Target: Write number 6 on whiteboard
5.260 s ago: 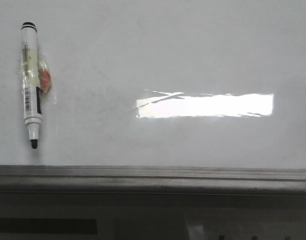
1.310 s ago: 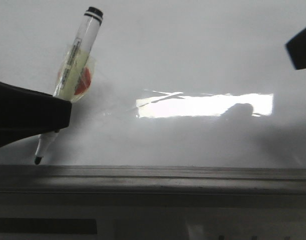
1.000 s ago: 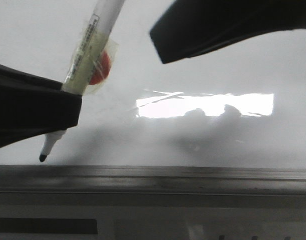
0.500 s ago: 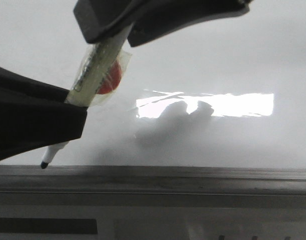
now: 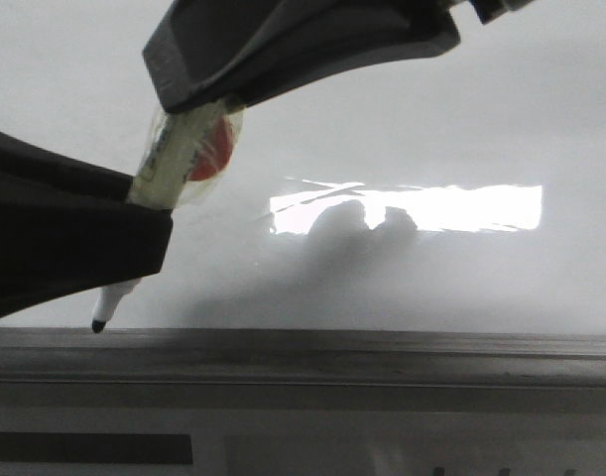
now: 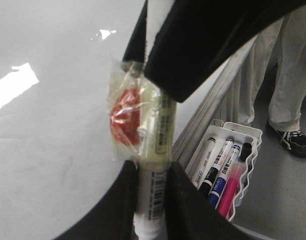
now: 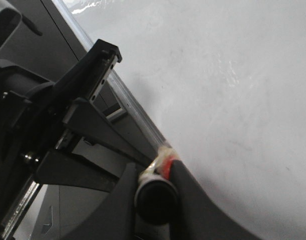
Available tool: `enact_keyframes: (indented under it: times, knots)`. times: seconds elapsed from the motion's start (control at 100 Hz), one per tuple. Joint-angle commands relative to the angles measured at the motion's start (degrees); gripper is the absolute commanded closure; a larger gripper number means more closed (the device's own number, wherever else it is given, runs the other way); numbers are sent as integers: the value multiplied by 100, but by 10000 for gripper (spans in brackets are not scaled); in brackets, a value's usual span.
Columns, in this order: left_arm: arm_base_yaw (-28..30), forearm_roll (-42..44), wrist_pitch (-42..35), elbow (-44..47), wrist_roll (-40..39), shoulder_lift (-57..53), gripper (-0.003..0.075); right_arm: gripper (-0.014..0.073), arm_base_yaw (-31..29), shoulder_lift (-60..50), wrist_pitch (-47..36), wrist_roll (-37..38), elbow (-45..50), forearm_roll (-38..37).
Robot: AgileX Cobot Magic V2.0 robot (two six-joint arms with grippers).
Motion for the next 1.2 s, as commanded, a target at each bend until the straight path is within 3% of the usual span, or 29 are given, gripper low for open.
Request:
enact_keyframes:
  times: [0.0,0.2,0.27,0.47,0.66,0.83,0.95,1.19]
  knots:
    - [-40,-166,-312,-134,-94,-73,720,662,-17,-115,-475,-60,-199,-35]
    - [-40,-399,-288,-134,-94,-220,434,662,-69,-115,-464,-19,-199,-19]
    - [-40,-852,-261,-134,-94,-439,389,662,-132,-115,-437,-4,-199,31]
    - [198,-938,452,-134,1,-1518,388,657,-406,-136,-427,-4,-199,161]
    - [883,-1106,1359,-134,1,-2679,388,657,-734,-137,-508,-4,-499,163]
    - [1527,-1211,1350,-134,1,-3115,391,657,-1293,-78,-548,-4,-903,123]
    - [1868,-1423,1310,-134,1,-3141,434,657,-1678,52,-570,-4,-1151,123]
    - [1975,-1423,1191,-134,1,-3141,450,657,-1825,639,-327,-4,-1259,327]
